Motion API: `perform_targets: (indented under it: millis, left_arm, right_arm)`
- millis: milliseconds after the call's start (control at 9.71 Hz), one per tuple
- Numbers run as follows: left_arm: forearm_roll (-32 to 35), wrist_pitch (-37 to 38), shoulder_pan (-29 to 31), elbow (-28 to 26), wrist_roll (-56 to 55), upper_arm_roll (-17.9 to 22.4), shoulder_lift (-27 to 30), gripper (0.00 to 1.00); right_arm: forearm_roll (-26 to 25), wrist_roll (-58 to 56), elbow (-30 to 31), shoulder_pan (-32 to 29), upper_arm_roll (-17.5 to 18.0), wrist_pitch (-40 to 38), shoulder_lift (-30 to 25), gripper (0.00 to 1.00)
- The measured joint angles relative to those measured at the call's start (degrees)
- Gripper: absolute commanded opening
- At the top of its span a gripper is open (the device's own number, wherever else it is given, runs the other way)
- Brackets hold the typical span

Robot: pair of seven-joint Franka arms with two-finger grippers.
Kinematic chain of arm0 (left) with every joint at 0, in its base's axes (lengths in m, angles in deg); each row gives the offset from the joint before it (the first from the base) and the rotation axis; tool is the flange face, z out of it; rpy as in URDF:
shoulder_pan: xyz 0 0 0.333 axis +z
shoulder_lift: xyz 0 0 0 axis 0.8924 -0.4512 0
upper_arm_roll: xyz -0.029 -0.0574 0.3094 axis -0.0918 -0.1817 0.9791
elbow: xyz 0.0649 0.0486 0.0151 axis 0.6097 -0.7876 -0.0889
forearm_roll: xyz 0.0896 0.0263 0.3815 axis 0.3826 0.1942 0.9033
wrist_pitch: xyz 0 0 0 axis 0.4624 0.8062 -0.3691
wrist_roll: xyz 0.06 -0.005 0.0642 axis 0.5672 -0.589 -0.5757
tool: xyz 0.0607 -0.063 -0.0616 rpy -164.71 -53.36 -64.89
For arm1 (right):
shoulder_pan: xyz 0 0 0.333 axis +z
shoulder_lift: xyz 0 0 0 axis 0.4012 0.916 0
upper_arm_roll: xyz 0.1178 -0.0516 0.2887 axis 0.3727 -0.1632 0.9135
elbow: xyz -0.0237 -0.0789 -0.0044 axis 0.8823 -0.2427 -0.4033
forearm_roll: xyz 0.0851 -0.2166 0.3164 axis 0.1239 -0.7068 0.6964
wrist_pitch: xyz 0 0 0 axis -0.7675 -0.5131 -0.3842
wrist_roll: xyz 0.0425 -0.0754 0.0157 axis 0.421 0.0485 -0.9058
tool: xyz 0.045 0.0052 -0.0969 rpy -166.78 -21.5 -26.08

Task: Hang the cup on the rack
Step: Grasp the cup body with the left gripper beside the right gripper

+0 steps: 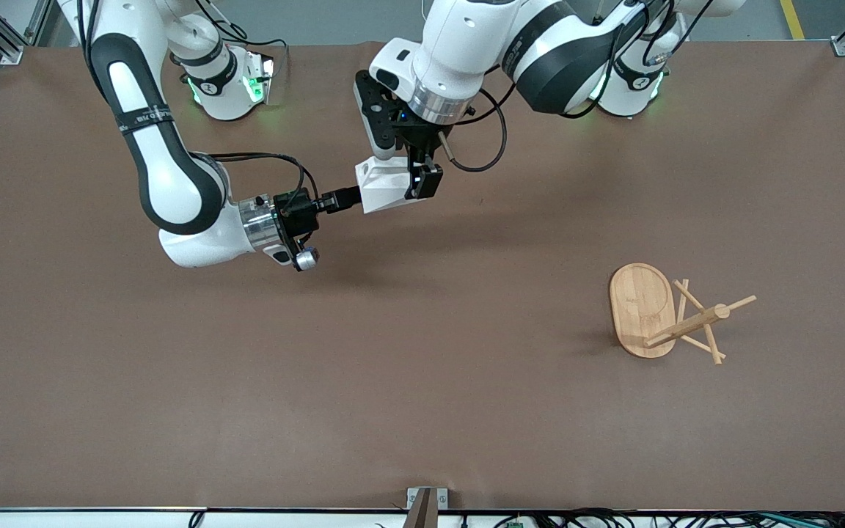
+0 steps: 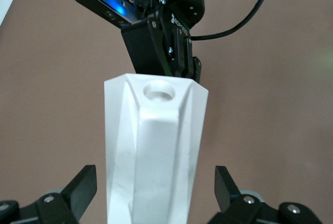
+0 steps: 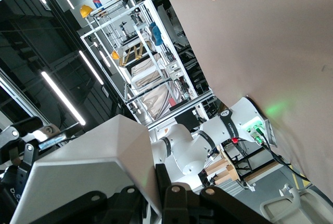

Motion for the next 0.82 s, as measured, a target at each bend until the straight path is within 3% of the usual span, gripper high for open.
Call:
perform_targets:
  millis: [309,412,515,618,721,824]
  left_arm:
    - [1.16,0.0,0.0,0.1,-0.01,0.01,-1.37,0.98]
    - [1.16,0.06,-0.01,0.11,-0.01,0.01,-1.5,0.87]
    - [1.16,0.17,-0.03,0.11,-0.01,0.01,-1.54,0.49]
    - [1.17,0.4,-0.07,0.11,-0.01,-0.03,-1.54,0.3]
    - [1.34,0.47,-0.09,0.13,-0.01,-0.04,-1.54,0.17]
    - [1.35,0.49,-0.09,0.13,-0.01,-0.04,-1.54,0.11]
  right_arm:
    - [0.9,-0.03,0.05,0.81,-0.01,0.54,0.0,0.01]
    - [0.9,-0.06,0.11,0.81,-0.03,0.76,0.0,0.01]
    - [0.9,-0.07,0.14,0.81,-0.03,0.82,0.0,0.01]
    - [1.0,-0.08,0.15,0.81,-0.04,1.06,0.0,0.01]
    - [1.03,-0.07,0.28,0.81,-0.09,1.09,0.01,0.02]
    - [1.05,-0.07,0.28,0.81,-0.09,1.09,0.01,0.02]
